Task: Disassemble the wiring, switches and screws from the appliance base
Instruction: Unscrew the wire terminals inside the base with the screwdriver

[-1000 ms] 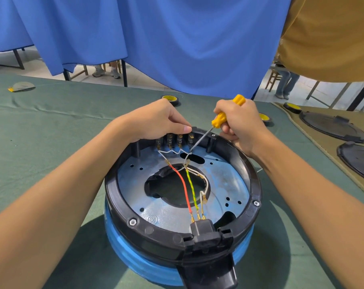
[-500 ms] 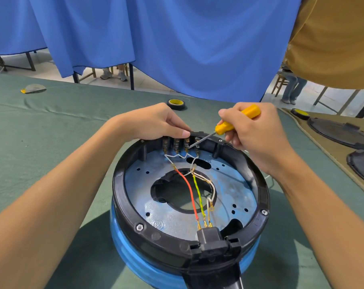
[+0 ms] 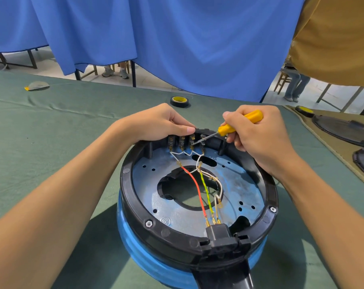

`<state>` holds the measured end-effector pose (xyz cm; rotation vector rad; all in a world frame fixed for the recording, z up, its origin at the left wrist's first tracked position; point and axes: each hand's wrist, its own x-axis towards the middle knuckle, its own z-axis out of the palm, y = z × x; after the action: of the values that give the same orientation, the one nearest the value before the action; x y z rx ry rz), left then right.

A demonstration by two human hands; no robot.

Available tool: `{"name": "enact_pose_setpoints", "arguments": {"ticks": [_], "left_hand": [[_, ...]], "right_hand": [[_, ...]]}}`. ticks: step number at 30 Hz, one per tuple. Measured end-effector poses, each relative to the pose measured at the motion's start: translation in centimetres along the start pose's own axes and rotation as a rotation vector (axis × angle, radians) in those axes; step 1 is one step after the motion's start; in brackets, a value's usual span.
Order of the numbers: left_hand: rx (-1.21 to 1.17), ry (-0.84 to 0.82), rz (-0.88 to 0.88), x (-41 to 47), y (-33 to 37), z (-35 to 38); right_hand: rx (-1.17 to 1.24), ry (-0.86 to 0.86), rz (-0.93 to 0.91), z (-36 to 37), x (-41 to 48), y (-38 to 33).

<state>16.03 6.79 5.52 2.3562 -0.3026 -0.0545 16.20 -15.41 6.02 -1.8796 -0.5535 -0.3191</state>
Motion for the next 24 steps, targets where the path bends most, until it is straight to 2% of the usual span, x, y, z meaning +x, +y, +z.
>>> {"name": "enact_pose_setpoints", "arguments": {"ticks": [9,19,24], "left_hand": [[0.002,0.052,0.005,0.1,0.1,0.4],[-0.005,0.043,0.010,0.2,0.0,0.4],[-0.018,0.049,0.017,0.4,-0.1,0.5]], "right_hand": [[-0.064,-0.002,0.048,0.7,2.0,-0.9],[0.099,-0.058,0.462,2.5,6.1,-1.4],[0.128,-0.051,0.401,2.0,5.2,-1.3]]}}
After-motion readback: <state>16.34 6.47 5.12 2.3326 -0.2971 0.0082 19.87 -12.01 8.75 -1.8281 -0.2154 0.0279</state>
